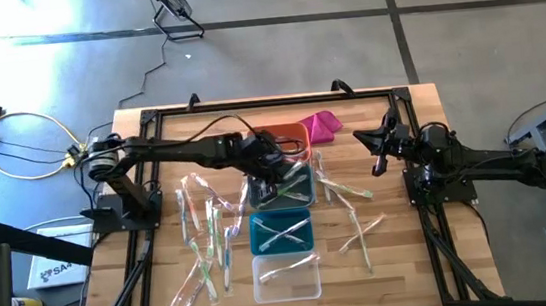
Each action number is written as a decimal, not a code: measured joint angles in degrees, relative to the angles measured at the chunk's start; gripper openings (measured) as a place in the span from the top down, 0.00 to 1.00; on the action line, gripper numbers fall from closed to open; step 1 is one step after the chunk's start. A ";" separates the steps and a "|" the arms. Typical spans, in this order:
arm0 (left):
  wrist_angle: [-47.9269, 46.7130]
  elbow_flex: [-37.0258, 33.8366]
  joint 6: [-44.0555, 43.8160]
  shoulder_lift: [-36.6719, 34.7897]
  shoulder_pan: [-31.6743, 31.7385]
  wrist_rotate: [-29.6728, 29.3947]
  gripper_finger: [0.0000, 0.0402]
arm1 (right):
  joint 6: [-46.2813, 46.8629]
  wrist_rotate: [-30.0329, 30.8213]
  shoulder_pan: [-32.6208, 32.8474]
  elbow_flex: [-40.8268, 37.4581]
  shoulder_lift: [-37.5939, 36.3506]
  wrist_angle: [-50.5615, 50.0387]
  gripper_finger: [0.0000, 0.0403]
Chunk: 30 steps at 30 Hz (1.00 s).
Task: Pick & Place Toothbrushes
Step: Put the green toothbrush into the green bin
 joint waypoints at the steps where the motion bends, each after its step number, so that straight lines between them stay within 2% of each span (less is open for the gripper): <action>1: 0.48 0.00 0.00 0.66 0.00 0.00 0.95 | 0.00 0.02 0.00 0.00 0.00 0.00 0.99; 16: 1.08 -0.04 -1.63 7.72 0.00 0.00 0.95 | -0.02 0.02 0.00 0.00 0.00 0.00 0.99; 23: 1.23 -0.07 -2.18 8.48 0.00 -0.22 0.94 | -0.02 0.00 0.00 0.00 -0.01 0.00 0.99; 30: 1.97 -0.07 -3.01 8.48 0.00 -1.62 0.82 | -0.02 0.02 0.00 0.00 0.00 0.00 0.99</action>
